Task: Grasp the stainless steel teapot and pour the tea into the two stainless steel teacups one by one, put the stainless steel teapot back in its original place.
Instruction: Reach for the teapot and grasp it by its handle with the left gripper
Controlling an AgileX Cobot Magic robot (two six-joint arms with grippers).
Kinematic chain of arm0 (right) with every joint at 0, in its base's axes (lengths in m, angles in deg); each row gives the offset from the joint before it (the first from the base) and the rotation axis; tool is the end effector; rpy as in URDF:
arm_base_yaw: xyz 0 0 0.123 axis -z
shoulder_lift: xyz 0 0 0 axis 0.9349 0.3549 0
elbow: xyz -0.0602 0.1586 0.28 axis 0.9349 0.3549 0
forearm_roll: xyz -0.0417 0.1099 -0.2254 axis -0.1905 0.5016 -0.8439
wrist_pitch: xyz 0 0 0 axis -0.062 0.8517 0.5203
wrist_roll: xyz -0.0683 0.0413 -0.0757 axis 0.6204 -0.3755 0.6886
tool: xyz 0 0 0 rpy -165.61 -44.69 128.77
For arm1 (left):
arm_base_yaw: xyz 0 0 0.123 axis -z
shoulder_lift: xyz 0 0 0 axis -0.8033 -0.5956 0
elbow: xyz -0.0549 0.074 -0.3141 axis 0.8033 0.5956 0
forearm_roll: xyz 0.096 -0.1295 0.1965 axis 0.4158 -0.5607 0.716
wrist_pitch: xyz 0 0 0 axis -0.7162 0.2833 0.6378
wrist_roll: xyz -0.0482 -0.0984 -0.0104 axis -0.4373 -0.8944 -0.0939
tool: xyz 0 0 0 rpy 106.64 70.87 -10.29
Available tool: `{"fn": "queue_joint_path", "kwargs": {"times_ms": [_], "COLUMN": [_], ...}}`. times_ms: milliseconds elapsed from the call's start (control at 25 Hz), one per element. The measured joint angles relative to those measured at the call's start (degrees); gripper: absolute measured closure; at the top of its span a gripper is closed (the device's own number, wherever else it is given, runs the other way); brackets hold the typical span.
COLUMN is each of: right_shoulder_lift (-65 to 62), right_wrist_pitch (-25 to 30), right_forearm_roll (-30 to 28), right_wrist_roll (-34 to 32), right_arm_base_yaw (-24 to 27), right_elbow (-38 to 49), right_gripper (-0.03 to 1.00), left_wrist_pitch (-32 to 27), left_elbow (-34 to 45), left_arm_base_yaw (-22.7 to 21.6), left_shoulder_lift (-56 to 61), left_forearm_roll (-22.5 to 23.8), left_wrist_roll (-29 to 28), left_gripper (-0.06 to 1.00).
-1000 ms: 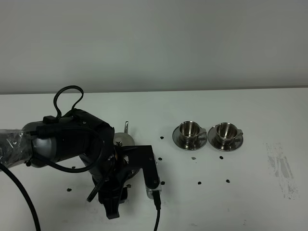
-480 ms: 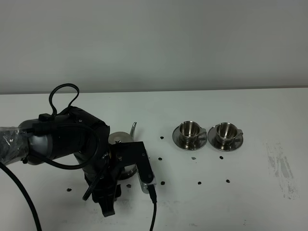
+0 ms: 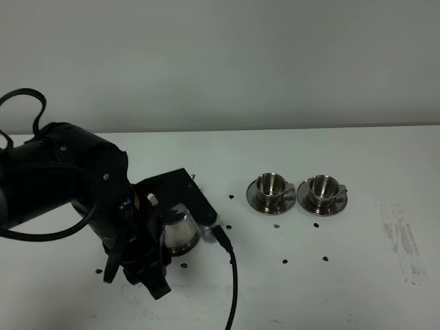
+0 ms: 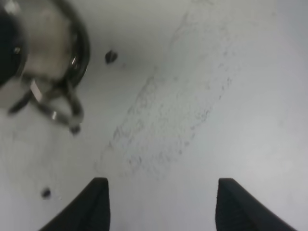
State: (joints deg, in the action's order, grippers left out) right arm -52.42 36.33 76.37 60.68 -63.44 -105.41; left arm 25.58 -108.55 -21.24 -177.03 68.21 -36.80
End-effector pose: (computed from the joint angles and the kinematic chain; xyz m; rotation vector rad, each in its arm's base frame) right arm -0.0344 0.0044 0.2714 0.0901 2.0645 -0.0591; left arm 0.2984 -0.1842 0.2586 1.3045 2.5174 0.0060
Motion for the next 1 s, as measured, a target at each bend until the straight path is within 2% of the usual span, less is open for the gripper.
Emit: {"fn": "queue_joint_path", "kwargs": {"times_ms": [120, 240, 360, 720, 1000], "right_shoulder_lift": [0.0, 0.0, 0.0, 0.0, 0.0], "right_wrist_pitch": [0.0, 0.0, 0.0, 0.0, 0.0], "right_forearm_roll": [0.0, 0.0, 0.0, 0.0, 0.0], "right_wrist_roll": [0.0, 0.0, 0.0, 0.0, 0.0], "right_arm_base_yaw": [0.0, 0.0, 0.0, 0.0, 0.0], "right_elbow": [0.0, 0.0, 0.0, 0.0, 0.0], "right_gripper": [0.59, 0.59, 0.59, 0.59, 0.59], "left_wrist_pitch": [-2.1, -3.3, -3.4, -5.9, -4.4], "left_elbow": [-0.4, -1.3, -3.0, -12.4, -14.3], "left_arm_base_yaw": [-2.9, -6.0, -7.3, -7.3, -7.3], "left_shoulder_lift": [0.6, 0.6, -0.2, -9.4, -14.4], "left_forearm_roll": [1.4, 2.1, 2.2, 1.8, 0.4], "left_wrist_roll": [-11.5, -16.1, -17.3, -19.4, -20.6], "left_gripper": [0.43, 0.43, 0.43, 0.43, 0.43]}}
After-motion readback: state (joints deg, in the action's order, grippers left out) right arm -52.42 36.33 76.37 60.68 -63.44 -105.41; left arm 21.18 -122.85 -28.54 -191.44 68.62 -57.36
